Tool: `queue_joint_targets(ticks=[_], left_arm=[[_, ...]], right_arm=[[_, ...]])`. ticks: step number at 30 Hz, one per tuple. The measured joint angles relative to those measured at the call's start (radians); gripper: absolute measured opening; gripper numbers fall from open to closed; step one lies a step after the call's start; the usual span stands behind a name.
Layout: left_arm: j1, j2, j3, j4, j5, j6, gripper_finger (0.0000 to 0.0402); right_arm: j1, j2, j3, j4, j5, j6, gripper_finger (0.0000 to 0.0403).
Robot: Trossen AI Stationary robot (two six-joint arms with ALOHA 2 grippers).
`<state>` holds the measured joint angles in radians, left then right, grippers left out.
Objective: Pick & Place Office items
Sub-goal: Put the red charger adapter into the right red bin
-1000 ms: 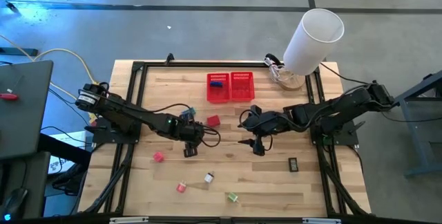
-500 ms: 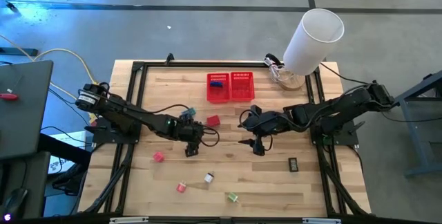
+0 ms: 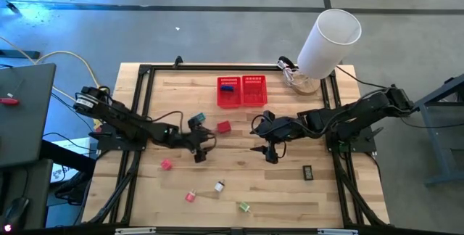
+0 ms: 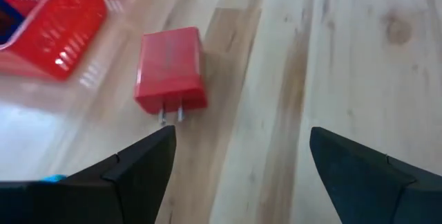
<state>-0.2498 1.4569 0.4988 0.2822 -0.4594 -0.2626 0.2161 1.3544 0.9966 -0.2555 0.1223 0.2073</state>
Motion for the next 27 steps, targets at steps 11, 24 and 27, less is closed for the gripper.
queue_joint_targets(ticks=[11, 24, 27], left_arm=[[0.041, 0.009, -0.129, 0.321, -0.024, 0.074, 0.0325], [0.053, 0.212, -0.129, 0.537, -0.026, 0.027, 0.0325], [0.053, 0.247, -0.129, 0.537, -0.029, 0.027, 0.0325]], right_arm=[[0.0, 0.0, 0.0, 0.015, 0.001, -0.001, 0.0279], [0.001, 0.0, 0.0, 0.021, -0.002, 0.007, 0.0279], [0.001, 0.0, 0.0, 0.021, -0.002, 0.007, 0.0279]])
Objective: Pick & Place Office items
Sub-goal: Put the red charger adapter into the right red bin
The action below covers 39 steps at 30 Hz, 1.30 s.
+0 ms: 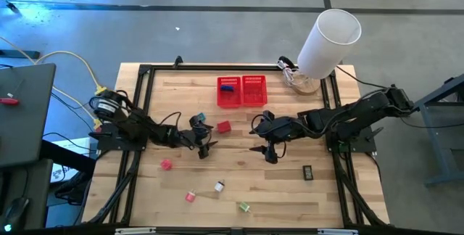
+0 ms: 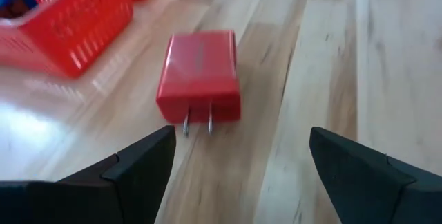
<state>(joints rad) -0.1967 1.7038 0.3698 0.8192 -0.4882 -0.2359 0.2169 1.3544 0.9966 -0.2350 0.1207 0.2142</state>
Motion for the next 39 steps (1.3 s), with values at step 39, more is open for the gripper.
queue_joint_targets(ticks=[39], left_arm=[[0.101, 0.084, -0.001, 0.092, 0.036, -0.011, 0.0325]], right_arm=[[0.0, 0.0, 0.0, 0.002, 0.0, -0.008, 0.0279]])
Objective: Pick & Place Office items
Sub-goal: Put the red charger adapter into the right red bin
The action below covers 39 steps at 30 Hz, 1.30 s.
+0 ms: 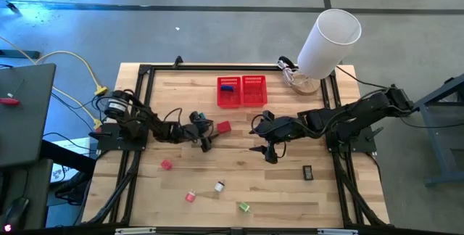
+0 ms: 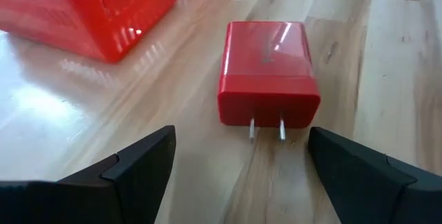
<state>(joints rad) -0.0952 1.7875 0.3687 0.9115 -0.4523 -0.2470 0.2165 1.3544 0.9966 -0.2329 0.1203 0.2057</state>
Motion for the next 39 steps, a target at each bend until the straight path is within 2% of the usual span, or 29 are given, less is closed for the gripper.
queue_joint_targets(ticks=[8, 13, 22, 39], left_arm=[[-0.002, 0.038, 0.0, 0.065, 0.037, 0.005, 0.0325], [-0.002, 0.142, 0.001, 0.237, 0.03, 0.009, 0.0325], [0.002, 0.3, 0.017, 0.495, 0.027, 0.124, 0.0325], [0.058, 0.32, 0.056, 0.497, 0.039, 0.144, 0.0313]], right_arm=[[0.0, 0.0, 0.0, 0.0, 0.0, 0.0, 0.0279], [0.0, 0.0, 0.0, 0.001, 0.0, -0.001, 0.0279], [0.0, 0.0, 0.0, 0.001, 0.0, -0.001, 0.0279], [0.0, 0.0, 0.0, 0.004, 0.01, -0.019, 0.0279]])
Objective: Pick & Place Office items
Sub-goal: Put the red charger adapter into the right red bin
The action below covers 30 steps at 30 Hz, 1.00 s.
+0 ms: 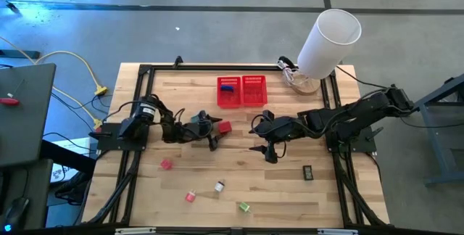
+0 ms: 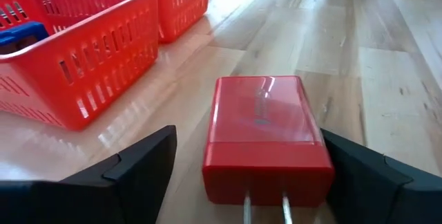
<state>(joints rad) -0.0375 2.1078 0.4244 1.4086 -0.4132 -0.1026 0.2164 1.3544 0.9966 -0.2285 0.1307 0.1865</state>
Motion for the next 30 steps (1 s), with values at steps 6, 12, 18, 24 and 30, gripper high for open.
queue_joint_targets(ticks=[6, 12, 18, 24, 30], left_arm=[[0.011, 0.0, 0.002, -0.001, 0.042, 0.009, 0.0292], [0.009, 0.0, 0.002, -0.001, 0.048, 0.019, 0.024], [0.001, 0.0, 0.002, 0.0, 0.046, 0.018, 0.0201], [-0.017, -0.002, 0.001, 0.007, 0.046, 0.016, 0.0201], [-0.042, -0.065, -0.001, -0.005, 0.056, 0.038, 0.0201]], right_arm=[[0.0, 0.0, 0.0, 0.0, 0.0, 0.0, 0.0279], [0.0, 0.0, 0.0, 0.0, 0.0, 0.0, 0.0279], [0.0, 0.0, 0.0, 0.0, -0.002, 0.0, 0.0279], [0.0, 0.0, 0.0, 0.0, -0.028, 0.001, 0.0279], [0.0, 0.0, 0.0, -0.001, -0.113, 0.0, 0.0279]])
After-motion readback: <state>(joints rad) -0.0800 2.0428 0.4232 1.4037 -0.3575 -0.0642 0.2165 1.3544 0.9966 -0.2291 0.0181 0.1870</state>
